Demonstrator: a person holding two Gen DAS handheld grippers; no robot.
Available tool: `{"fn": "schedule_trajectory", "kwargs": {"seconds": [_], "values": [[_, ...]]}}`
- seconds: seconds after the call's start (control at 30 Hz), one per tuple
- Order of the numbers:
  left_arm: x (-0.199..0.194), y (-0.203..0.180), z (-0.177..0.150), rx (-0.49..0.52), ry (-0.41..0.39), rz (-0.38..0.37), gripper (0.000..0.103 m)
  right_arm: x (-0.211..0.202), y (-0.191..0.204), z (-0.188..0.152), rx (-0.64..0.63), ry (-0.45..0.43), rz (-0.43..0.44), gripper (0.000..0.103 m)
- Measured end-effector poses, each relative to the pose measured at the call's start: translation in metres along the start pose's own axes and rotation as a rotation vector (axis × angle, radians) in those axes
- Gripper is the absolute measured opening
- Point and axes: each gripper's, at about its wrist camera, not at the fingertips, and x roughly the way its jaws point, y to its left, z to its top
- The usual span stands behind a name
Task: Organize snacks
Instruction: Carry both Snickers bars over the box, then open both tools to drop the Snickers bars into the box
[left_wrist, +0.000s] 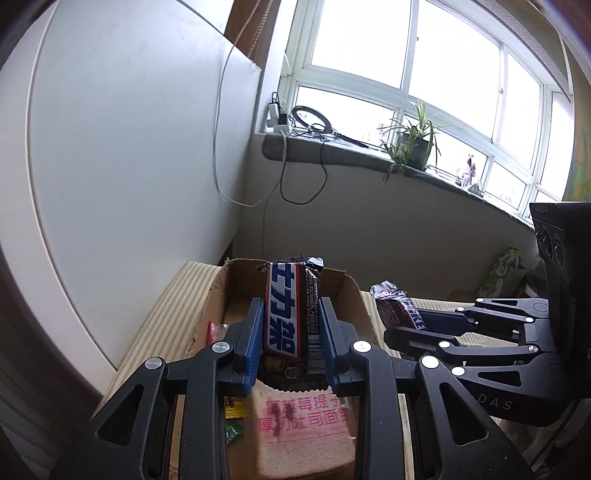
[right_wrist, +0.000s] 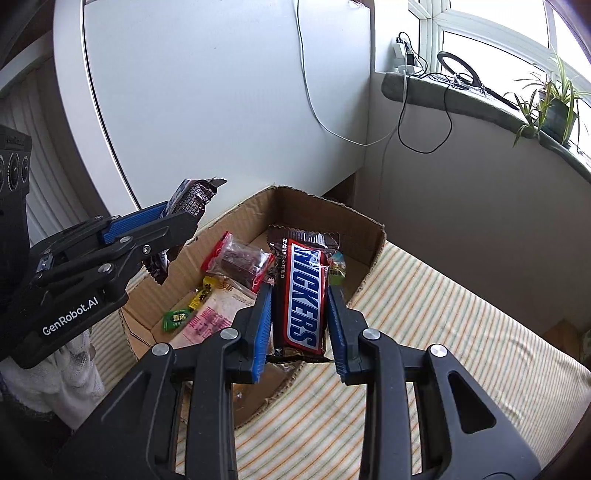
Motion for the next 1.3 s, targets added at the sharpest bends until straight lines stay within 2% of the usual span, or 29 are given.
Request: {"fn": "schedule_trajectory", "kwargs": {"seconds": [0.17, 0.57, 1.1, 1.3], "values": [[0.0, 0.019, -0.002, -0.024, 0.004, 0.035, 0.027, 0.017, 0.006, 0.005, 0.008, 0.026, 0.033, 0.03], [0.011, 0.009, -0.006, 0.024, 0.036, 0.065, 0.027, 0.042, 0.004, 0.005, 0.029, 0.07, 0.037, 0.03], [0.014, 0.008, -0.003, 0.011, 0.049, 0.083, 0.027, 0.044, 0.006, 0.003, 0.014, 0.08, 0.028, 0.03], [0.014, 0.008, -0.004, 0.006, 0.049, 0.095, 0.027, 0.041, 0.012, 0.005, -0.015, 0.069, 0.0, 0.03]]}}
